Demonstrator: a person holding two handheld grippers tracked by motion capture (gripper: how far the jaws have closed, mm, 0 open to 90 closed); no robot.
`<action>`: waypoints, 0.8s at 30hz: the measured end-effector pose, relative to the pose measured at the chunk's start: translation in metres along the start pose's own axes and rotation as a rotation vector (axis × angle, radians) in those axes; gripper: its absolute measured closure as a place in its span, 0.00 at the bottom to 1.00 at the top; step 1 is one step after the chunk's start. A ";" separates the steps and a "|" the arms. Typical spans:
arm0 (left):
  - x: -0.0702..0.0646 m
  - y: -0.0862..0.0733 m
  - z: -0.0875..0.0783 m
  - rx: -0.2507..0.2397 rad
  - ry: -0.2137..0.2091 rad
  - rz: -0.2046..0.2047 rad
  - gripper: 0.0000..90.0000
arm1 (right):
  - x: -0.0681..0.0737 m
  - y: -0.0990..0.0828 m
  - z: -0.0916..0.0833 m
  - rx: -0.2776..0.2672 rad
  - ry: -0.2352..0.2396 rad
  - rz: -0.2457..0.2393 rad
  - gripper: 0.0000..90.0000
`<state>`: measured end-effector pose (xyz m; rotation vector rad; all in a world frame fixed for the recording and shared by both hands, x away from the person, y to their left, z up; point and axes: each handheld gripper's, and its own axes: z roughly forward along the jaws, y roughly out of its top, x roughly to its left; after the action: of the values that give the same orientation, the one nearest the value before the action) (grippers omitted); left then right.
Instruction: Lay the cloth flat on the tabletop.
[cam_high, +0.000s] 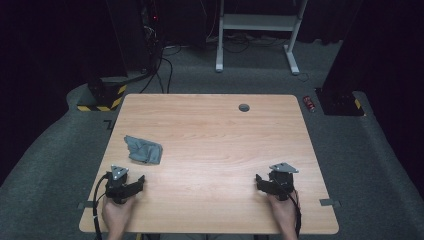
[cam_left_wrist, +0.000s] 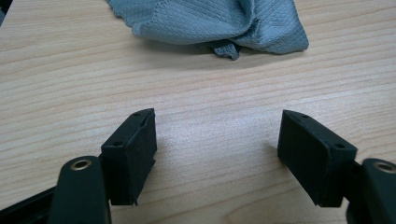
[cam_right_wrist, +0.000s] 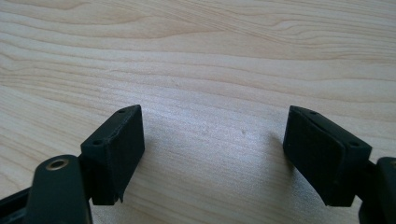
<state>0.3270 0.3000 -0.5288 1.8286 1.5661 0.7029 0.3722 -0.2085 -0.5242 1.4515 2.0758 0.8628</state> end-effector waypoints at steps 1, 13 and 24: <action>0.000 0.000 0.000 0.000 0.001 0.000 0.32 | 0.000 0.000 0.000 0.001 0.001 0.002 0.23; 0.000 0.000 0.000 -0.002 0.000 0.000 0.32 | 0.001 0.000 0.000 0.002 0.005 0.001 0.23; 0.000 0.000 0.000 -0.002 0.002 -0.002 0.33 | 0.001 0.000 0.000 0.002 0.006 -0.001 0.23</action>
<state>0.3273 0.3003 -0.5287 1.8253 1.5680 0.7045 0.3720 -0.2080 -0.5240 1.4513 2.0818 0.8655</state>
